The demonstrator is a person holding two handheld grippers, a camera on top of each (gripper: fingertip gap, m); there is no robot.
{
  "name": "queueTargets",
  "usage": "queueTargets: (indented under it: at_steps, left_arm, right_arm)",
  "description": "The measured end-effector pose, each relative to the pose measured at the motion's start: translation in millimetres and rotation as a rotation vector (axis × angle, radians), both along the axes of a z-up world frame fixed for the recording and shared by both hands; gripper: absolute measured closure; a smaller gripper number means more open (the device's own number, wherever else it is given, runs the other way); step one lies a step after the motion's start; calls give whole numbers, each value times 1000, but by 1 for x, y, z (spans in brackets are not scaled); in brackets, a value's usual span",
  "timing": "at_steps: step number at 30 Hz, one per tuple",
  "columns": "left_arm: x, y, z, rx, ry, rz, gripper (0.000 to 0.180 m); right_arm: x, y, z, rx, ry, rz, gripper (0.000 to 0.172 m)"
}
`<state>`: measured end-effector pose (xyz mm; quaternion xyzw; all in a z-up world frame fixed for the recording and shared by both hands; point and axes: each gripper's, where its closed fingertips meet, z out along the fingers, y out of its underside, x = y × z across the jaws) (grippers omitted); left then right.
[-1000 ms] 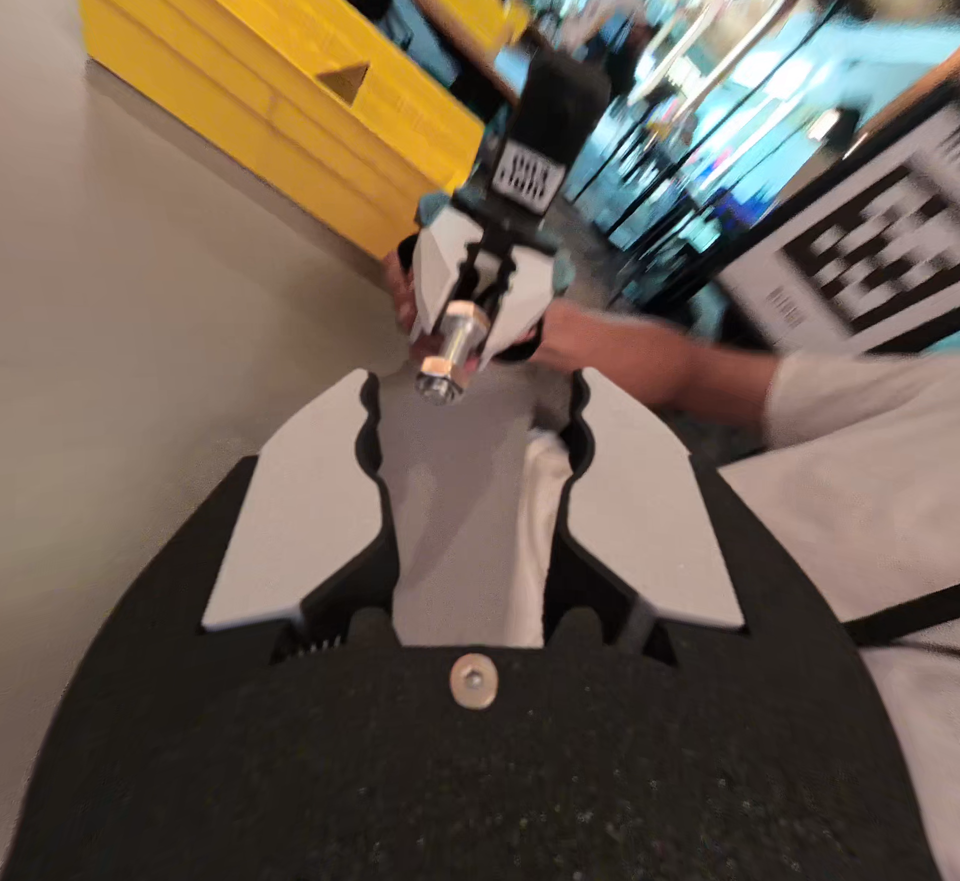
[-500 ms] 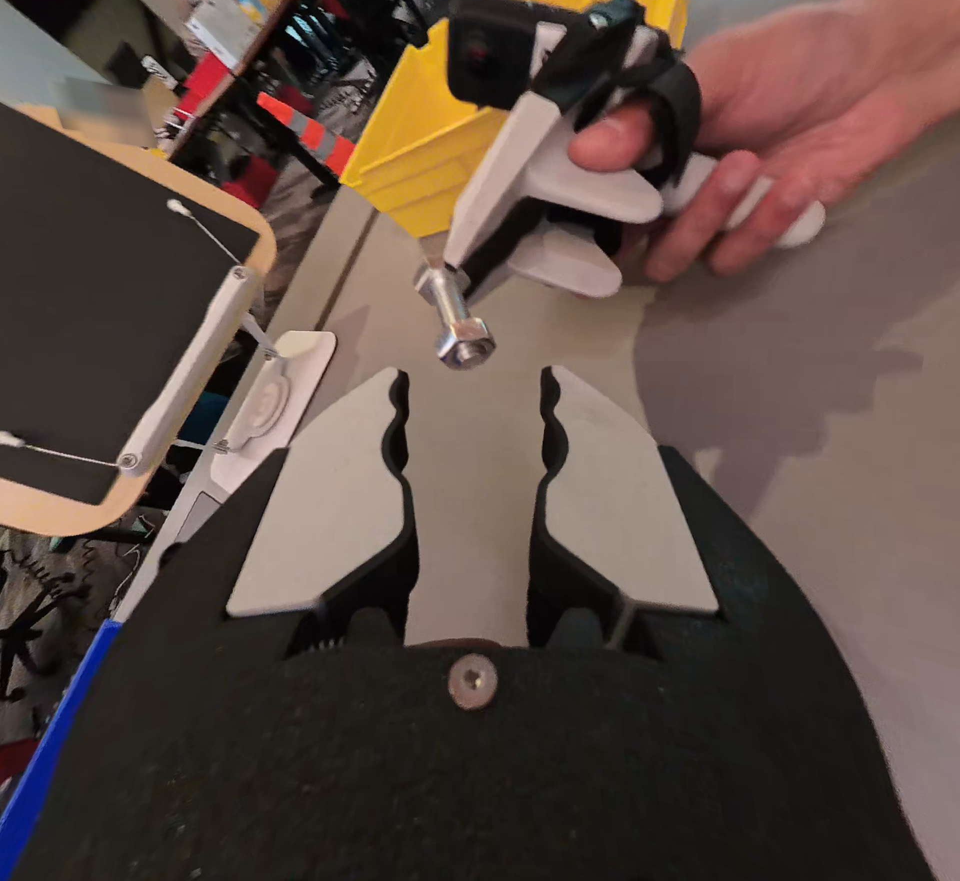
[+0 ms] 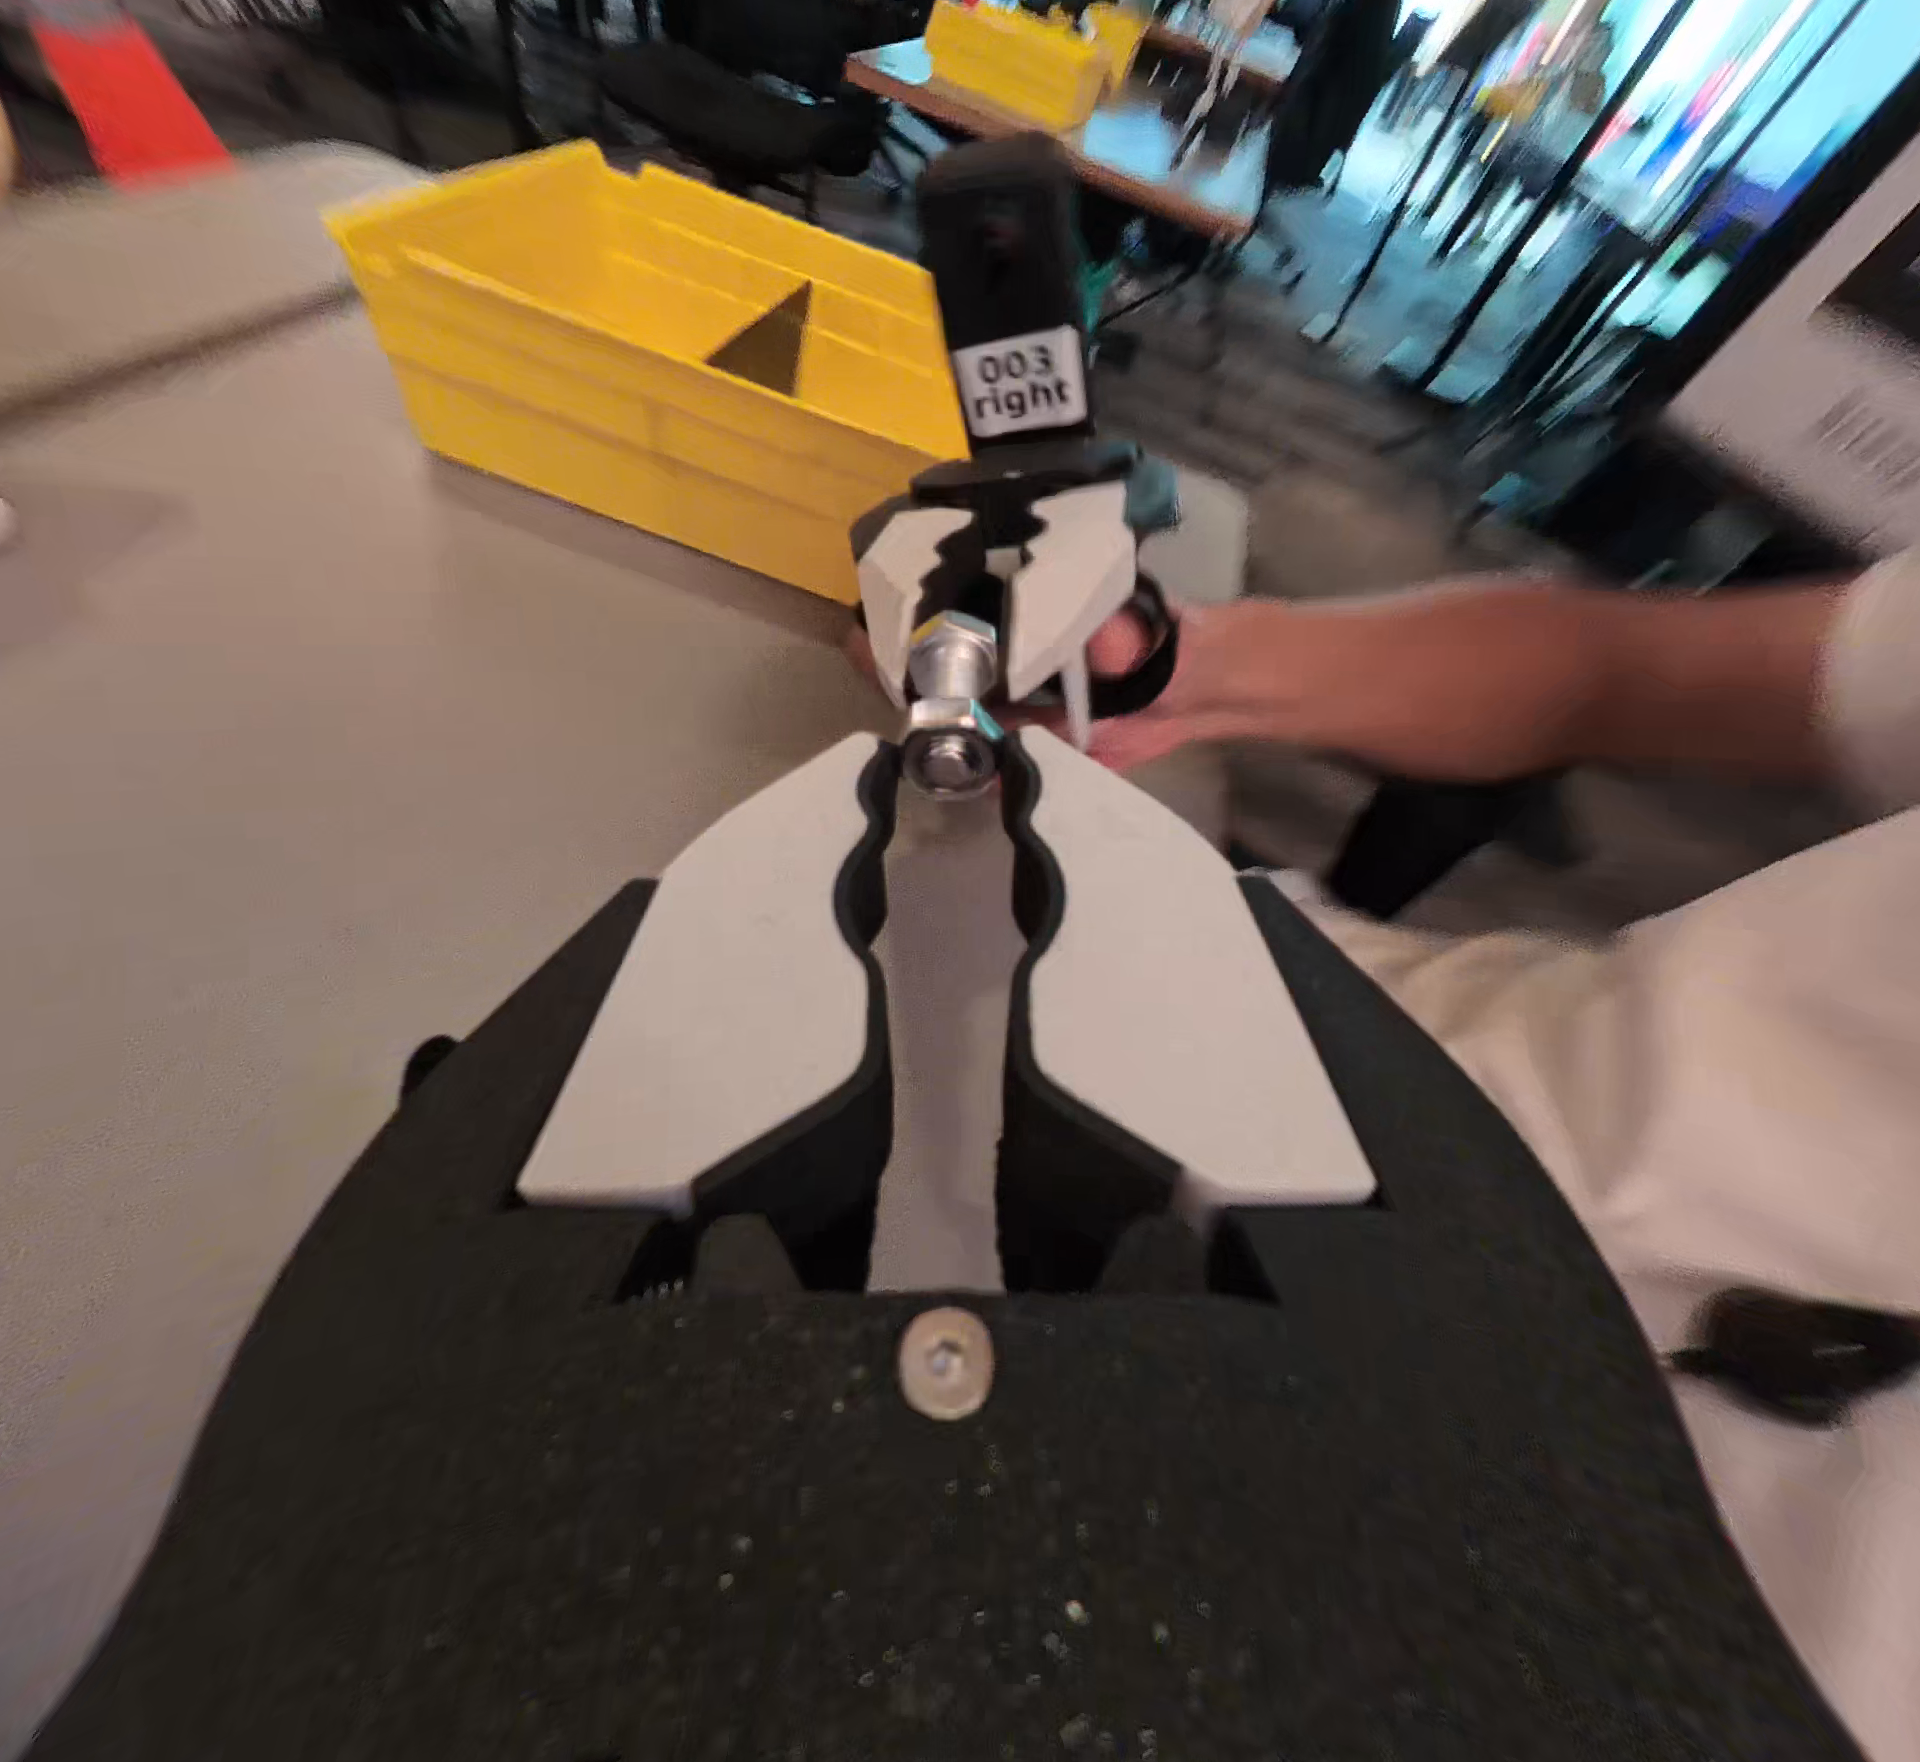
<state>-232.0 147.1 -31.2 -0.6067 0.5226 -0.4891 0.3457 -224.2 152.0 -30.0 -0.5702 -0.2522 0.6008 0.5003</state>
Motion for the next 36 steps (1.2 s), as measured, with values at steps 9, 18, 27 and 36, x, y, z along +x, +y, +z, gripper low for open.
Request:
queueTargets:
  at_steps: [9, 18, 27, 36]
  left_arm:
    - [-5, 8, -7, -684, -66, -62, 161]
    - [-9, 20, -29, 234, 159, 11, 119]
    - [-4, 27, -26, 858, 229, 101, 148]
    - [-6, 14, -9, 549, 116, 58, 162]
  right_arm:
    - [-7, 4, -16, 261, -255, -213, 155]
    - [11, 18, -10, -183, 63, -64, 155]
    - [3, 14, -18, -455, 216, 142, 156]
    - [-6, 3, -13, -274, 93, 115, 155]
